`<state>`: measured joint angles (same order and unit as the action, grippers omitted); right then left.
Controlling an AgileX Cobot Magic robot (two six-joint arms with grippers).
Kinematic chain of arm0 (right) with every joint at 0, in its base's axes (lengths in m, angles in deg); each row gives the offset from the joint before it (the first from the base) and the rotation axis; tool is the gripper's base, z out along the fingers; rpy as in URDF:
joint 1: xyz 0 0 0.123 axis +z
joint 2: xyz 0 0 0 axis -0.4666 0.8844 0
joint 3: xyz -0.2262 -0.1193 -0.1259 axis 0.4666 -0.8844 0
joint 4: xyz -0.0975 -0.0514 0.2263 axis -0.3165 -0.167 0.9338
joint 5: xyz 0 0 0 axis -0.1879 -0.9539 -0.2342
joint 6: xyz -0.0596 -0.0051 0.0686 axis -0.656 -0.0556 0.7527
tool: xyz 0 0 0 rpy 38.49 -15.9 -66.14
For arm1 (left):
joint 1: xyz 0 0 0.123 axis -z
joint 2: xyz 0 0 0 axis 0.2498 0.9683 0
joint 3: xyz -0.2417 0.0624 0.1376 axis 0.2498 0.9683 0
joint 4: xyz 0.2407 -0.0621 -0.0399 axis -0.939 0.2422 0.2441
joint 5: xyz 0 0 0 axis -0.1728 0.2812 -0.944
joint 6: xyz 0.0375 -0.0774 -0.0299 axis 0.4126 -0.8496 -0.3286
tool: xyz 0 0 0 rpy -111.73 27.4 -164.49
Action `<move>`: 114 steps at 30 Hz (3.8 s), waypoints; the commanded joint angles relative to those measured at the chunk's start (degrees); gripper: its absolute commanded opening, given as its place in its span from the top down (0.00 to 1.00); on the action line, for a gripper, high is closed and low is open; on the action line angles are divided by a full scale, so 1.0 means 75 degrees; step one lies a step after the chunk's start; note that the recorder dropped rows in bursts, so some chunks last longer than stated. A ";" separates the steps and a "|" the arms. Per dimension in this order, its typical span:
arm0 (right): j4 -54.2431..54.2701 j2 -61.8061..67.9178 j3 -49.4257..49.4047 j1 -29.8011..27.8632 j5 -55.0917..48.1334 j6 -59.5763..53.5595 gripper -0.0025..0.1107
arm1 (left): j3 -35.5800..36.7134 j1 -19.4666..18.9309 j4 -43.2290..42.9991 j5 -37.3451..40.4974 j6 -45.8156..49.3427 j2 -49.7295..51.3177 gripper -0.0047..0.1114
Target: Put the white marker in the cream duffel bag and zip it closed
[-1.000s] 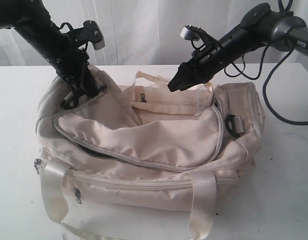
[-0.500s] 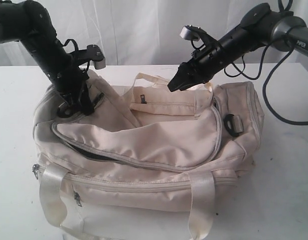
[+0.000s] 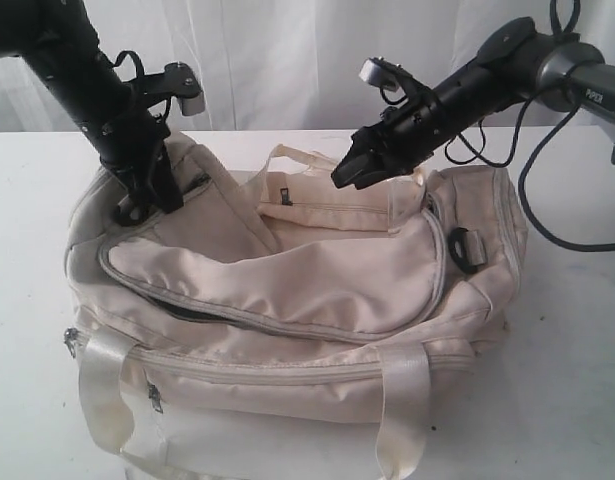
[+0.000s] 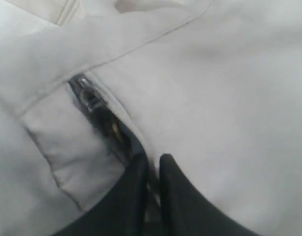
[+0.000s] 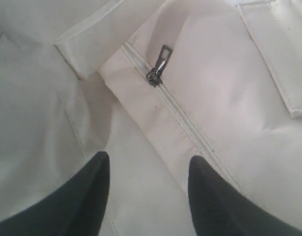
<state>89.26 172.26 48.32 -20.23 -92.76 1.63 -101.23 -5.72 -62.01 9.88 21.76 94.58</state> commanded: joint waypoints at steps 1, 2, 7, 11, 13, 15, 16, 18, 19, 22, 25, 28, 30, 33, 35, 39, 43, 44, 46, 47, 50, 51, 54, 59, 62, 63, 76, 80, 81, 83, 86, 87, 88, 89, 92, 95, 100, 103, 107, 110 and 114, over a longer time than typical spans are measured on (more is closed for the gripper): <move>0.0948 0.0170 0.0030 0.0003 -0.0042 0.0273 0.56 | 0.0051 -0.0002 -0.0093 0.0434 -0.0057 -0.0122 0.55; 0.1128 0.0170 0.0030 0.0003 -0.0042 0.0102 0.56 | 0.0051 -0.0002 -0.0093 0.0277 -0.0072 -0.0138 0.49; 0.1642 -0.0047 0.0030 0.0149 -0.0042 -0.0495 0.56 | 0.0051 -0.0002 -0.0155 -0.0763 -0.0676 -0.0292 0.41; 0.1491 -0.0084 0.0030 0.0515 -0.0042 -0.0495 0.56 | 0.0051 -0.0015 -0.0738 -0.0950 -0.0774 -0.0487 0.46; 0.1248 -0.0084 0.0030 0.0809 -0.0042 -0.0444 0.56 | 0.0051 -0.0067 -0.1082 -0.1131 -0.0948 -0.0576 0.49; 0.1002 -0.0084 0.0030 0.1072 -0.0042 -0.0444 0.56 | 0.0051 -0.0205 -0.1184 -0.1304 -0.1192 -0.0672 0.49; 0.0880 -0.0084 0.0030 0.1207 -0.0042 -0.0444 0.56 | 0.0051 -0.0298 -0.1201 -0.1351 -0.1268 -0.0719 0.49; 0.0713 -0.0084 0.0030 0.1412 -0.0042 -0.0295 0.56 | 0.0051 -0.0507 -0.1201 -0.1366 -0.1392 -0.0838 0.50; 0.0713 -0.0084 0.0030 0.1495 -0.0042 -0.0070 0.56 | 0.0051 -0.0599 -0.1186 -0.1404 -0.1469 -0.0885 0.50; 0.0713 -0.0084 0.0030 0.1706 -0.0042 0.0549 0.56 | 0.0051 -0.0941 -0.1064 -0.1504 -0.1721 -0.1073 0.50; 0.0713 -0.0084 0.0030 0.1937 -0.0042 0.0825 0.56 | 0.0067 -0.1373 -0.0594 -0.1521 -0.1787 -0.1230 0.50; 0.0713 -0.0115 0.0030 0.2272 -0.0042 0.0964 0.56 | 0.0067 -0.1831 0.0160 -0.1521 -0.1787 -0.1243 0.53; 0.0713 -0.0138 0.0030 0.2501 -0.0042 0.0964 0.56 | 0.0067 -0.2154 0.0627 -0.1410 -0.1787 -0.1243 0.66; 0.0713 -0.0136 0.0030 0.2861 -0.0042 0.0770 0.56 | 0.0067 -0.2580 0.1163 -0.1172 -0.1802 -0.1243 0.94; 0.0713 -0.0136 0.0030 0.3106 -0.0042 0.0420 0.56 | 0.0101 -0.2821 0.1657 -0.1058 -0.1931 -0.1243 0.96; 0.0442 -0.0136 0.0030 0.3486 -0.0042 -0.0108 0.56 | 0.0533 -0.3043 0.2344 -0.1058 -0.1963 -0.1228 0.96; -0.0108 -0.0136 0.0030 0.3719 -0.0042 -0.0078 0.56 | 0.1225 -0.3058 0.2414 -0.1058 -0.1933 -0.1228 0.96; -0.0140 -0.0136 0.0030 0.3763 0.0049 -0.0082 0.56 | 0.1411 -0.3058 0.2502 -0.1086 -0.1899 -0.1228 0.96; -0.0125 -0.0154 0.0030 0.3801 0.0097 -0.0082 0.56 | 0.1731 -0.3058 0.2697 -0.1123 -0.1703 -0.1228 0.96; -0.0125 -0.0191 0.0030 0.3817 0.0082 -0.0082 0.56 | 0.1836 -0.3058 0.2762 -0.1141 -0.1563 -0.1212 0.96; -0.0196 -0.0305 0.0030 0.3817 0.0100 -0.0082 0.56 | 0.2124 -0.3058 0.2945 -0.1265 -0.1407 -0.1212 0.96; -0.0399 -0.0468 0.0044 0.3817 0.0115 -0.0082 0.56 | 0.2264 -0.3058 0.3069 -0.1319 -0.1407 -0.1212 0.96; -0.0622 -0.0807 0.0044 0.3817 -0.0042 -0.0075 0.56 | 0.2430 -0.3058 0.3389 -0.1281 -0.1407 -0.1194 0.96; -0.1789 -0.1209 -0.0133 0.3865 -0.0042 0.0767 0.56 | 0.2634 -0.3058 0.3627 -0.1122 -0.1407 -0.1194 0.96; -0.1737 -0.1267 -0.0420 0.3953 -0.0042 0.1091 0.56 | 0.2634 -0.3058 0.3627 -0.1102 -0.1407 -0.1194 0.96; -0.1887 -0.1350 -0.0524 0.4096 -0.0042 0.1123 0.56 | 0.2634 -0.3058 0.3627 -0.1084 -0.1407 -0.1194 0.96; -0.3027 -0.2154 -0.1217 0.4999 -0.0042 0.1418 0.56 | 0.2634 -0.3058 0.3627 -0.1101 -0.1407 -0.1194 0.96; -0.3146 -0.1874 -0.1217 0.5153 -0.0042 0.1315 0.56 | 0.2634 -0.3058 0.3627 -0.1117 -0.1407 -0.1194 0.96; -0.3277 -0.1781 -0.1217 0.5153 -0.0042 0.1299 0.56 | 0.2634 -0.3058 0.3627 -0.1117 -0.1407 -0.1194 0.96; -0.4291 -0.1662 -0.1217 0.5153 -0.0042 0.1614 0.56 | 0.2634 -0.3058 0.3627 -0.1059 -0.1407 -0.1194 0.96; -0.6450 -0.1823 -0.1217 0.5153 -0.0042 0.2628 0.61 | 0.2634 -0.3058 0.3627 -0.1059 -0.1407 -0.1194 0.96; -0.6716 -0.1844 -0.1217 0.5153 -0.0042 0.2769 0.63 | 0.2634 -0.3058 0.3627 -0.1059 -0.1407 -0.1194 0.96; -0.7039 -0.1887 -0.1217 0.5153 -0.0042 0.2973 0.64 | 0.2634 -0.3058 0.3627 -0.1059 -0.1407 -0.1194 0.96; -0.7239 -0.1901 -0.1217 0.5153 -0.0042 0.3109 0.66 | 0.2634 -0.3058 0.3627 -0.1077 -0.1407 -0.1194 0.96; -0.7528 -0.1907 -0.1217 0.5138 -0.0042 0.3226 0.79 | 0.2634 -0.3058 0.3627 -0.1090 -0.1407 -0.1194 0.96; -0.8708 -0.1858 -0.1217 0.5070 -0.0042 0.3918 0.98 | 0.2634 -0.3058 0.3627 -0.1090 -0.1407 -0.1194 0.96; -0.9267 -0.1846 -0.1217 0.4673 -0.0042 0.4241 0.98 | 0.2634 -0.3058 0.3627 -0.1070 -0.1407 -0.1194 0.96; -0.9226 -0.1846 -0.1217 0.4319 -0.0042 0.4241 0.98 | 0.2634 -0.3058 0.3627 -0.1070 -0.1407 -0.1194 0.96; -0.8922 -0.1811 -0.1217 0.4059 -0.0042 0.4156 0.83 | 0.2634 -0.3058 0.3627 -0.1055 -0.1407 -0.1194 0.96; -0.8843 -0.1811 -0.1217 0.4005 -0.0042 0.4156 0.69 | 0.2634 -0.3058 0.3627 -0.1055 -0.1407 -0.1194 0.96; -0.8830 -0.1831 -0.1217 0.4005 -0.0042 0.4256 0.67 | 0.2634 -0.3058 0.3627 -0.1055 -0.1407 -0.1194 0.96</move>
<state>22.87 158.55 39.47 10.17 -92.86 32.97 -81.70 -28.43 -35.96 0.78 11.17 85.98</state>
